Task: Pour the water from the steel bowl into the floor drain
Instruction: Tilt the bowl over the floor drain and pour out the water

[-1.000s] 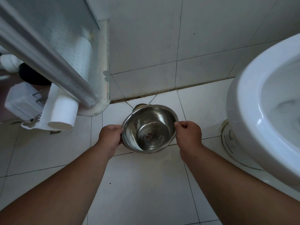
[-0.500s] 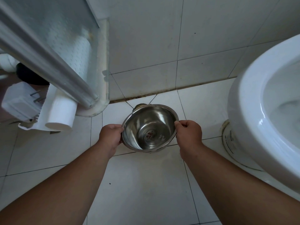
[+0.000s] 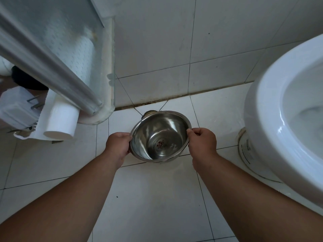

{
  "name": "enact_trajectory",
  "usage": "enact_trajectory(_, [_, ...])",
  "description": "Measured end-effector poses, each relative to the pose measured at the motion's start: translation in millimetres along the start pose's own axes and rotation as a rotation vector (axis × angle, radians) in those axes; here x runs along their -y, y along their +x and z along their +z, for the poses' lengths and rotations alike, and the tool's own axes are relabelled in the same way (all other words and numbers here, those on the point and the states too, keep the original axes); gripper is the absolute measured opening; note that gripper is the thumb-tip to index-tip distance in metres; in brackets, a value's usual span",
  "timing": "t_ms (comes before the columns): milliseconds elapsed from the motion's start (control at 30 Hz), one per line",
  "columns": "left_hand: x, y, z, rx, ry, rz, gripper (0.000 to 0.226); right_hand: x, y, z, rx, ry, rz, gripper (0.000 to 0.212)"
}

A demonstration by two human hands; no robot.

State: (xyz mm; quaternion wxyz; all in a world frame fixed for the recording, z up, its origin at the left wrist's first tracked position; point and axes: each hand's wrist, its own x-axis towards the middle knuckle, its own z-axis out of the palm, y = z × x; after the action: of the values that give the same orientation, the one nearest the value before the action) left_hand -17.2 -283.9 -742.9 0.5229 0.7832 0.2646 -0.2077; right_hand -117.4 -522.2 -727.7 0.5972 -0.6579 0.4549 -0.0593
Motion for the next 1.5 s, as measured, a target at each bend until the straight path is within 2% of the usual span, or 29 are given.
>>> enact_trajectory(200, [-1, -1, 2, -0.002, 0.008, 0.010, 0.023, 3, 1, -1, -0.009, 0.002, -0.004, 0.029])
enact_trajectory(367, [0, -1, 3, -0.002, 0.004, 0.000, 0.034, 3, 1, -1, -0.004, 0.007, -0.002, 0.026])
enact_trajectory(733, [1, 5, 3, -0.008, -0.003, -0.018, 0.019, 4, 2, 1, 0.004, 0.008, 0.010, 0.024])
enact_trajectory(1500, [4, 12, 6, -0.014, 0.003, -0.017, 0.022, 4, 5, 2, -0.008, -0.008, 0.000, 0.027])
